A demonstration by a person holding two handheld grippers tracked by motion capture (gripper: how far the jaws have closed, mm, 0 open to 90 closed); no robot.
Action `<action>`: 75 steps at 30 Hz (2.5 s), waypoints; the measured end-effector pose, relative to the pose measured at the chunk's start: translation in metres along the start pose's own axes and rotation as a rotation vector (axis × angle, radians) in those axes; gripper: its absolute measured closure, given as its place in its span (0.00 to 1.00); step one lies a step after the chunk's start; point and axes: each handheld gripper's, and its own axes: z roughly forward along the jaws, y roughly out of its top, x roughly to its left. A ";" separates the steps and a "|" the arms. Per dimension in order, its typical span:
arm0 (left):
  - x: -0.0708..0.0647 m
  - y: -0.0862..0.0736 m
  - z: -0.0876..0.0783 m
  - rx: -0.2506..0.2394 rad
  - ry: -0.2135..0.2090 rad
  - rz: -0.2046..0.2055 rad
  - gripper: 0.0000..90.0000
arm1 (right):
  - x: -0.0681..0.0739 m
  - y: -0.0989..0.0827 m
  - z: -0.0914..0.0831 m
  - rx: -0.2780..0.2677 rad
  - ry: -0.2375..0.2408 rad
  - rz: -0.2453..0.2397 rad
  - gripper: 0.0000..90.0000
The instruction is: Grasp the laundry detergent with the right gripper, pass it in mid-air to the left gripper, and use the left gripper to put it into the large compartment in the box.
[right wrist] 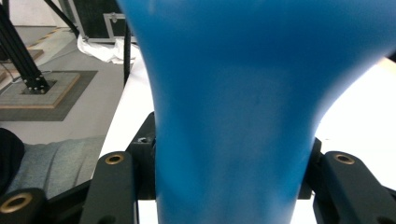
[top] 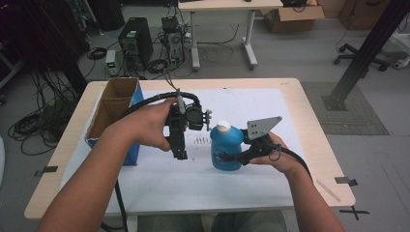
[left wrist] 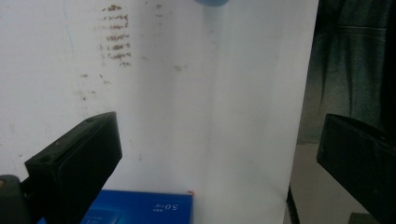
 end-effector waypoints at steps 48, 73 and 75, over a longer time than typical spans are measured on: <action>-0.007 0.017 0.014 0.008 -0.020 0.047 0.02 | 0.006 0.011 0.083 -0.068 0.083 -0.053 0.50; -0.013 0.015 0.015 0.013 -0.002 0.075 0.19 | 0.009 0.017 0.087 -0.067 0.073 -0.059 0.50; -0.013 0.015 0.015 0.009 -0.004 0.075 0.21 | 0.009 0.018 0.087 -0.066 0.073 -0.059 0.50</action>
